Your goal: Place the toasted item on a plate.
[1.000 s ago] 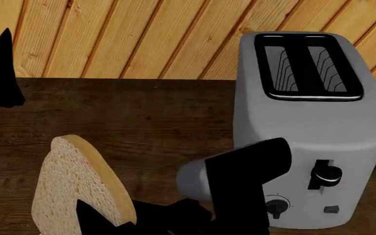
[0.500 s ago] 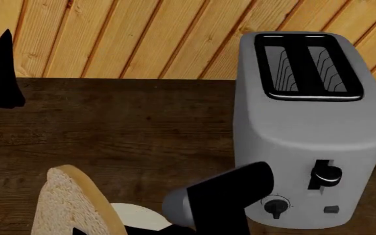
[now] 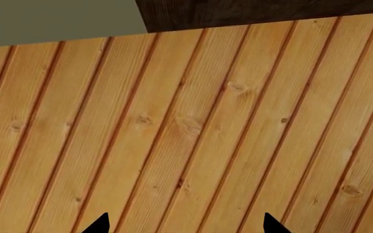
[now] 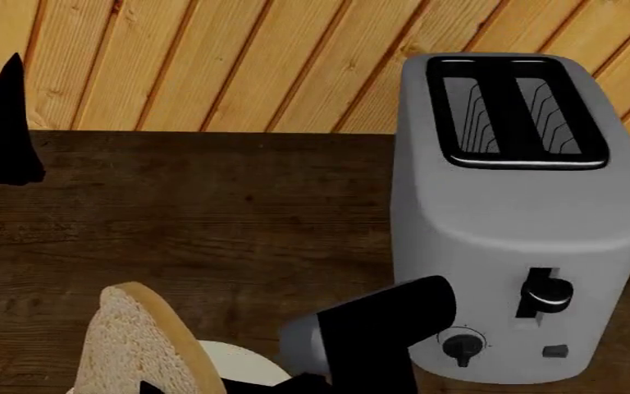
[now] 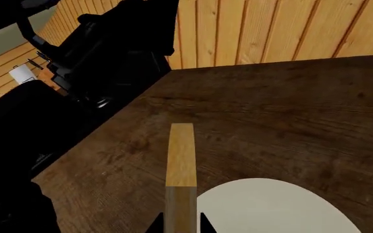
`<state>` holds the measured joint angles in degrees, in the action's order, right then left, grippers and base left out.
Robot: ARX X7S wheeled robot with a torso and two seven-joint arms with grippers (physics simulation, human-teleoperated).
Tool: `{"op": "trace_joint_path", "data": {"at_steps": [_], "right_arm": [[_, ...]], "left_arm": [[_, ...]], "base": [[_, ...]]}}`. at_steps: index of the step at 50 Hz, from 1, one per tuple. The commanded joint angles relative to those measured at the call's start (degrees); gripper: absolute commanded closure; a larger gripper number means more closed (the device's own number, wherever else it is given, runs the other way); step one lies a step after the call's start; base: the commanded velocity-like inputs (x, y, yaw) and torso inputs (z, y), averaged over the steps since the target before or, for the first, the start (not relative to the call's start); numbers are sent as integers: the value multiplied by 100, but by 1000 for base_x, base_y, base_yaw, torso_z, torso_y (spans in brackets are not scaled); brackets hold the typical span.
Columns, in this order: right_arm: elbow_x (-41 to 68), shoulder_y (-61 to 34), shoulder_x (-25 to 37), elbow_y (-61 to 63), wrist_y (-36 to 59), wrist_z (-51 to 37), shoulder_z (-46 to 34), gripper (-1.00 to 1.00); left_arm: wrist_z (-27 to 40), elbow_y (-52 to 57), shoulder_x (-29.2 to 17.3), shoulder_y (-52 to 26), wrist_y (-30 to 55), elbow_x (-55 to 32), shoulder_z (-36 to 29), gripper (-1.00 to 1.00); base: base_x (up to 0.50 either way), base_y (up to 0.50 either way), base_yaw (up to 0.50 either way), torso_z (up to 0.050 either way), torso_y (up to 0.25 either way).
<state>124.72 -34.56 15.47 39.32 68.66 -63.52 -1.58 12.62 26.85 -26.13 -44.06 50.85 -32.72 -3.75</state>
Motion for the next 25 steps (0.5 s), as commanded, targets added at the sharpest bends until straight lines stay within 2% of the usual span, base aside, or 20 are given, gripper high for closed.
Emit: {"op": "trace_joint_path", "data": {"at_steps": [1,25], "right_arm": [[-321,129,-23,-128,173,332,112,100],[-1258,536,-152,-401,557,1210,347,100]], "left_arm": [[8,-15,-1,22,-30,0,-27,-100],[62,35,-15,35,-11,-34,-59,-100]], "base": [[0,0,0,0,0],[0,0,0,0,0]]}}
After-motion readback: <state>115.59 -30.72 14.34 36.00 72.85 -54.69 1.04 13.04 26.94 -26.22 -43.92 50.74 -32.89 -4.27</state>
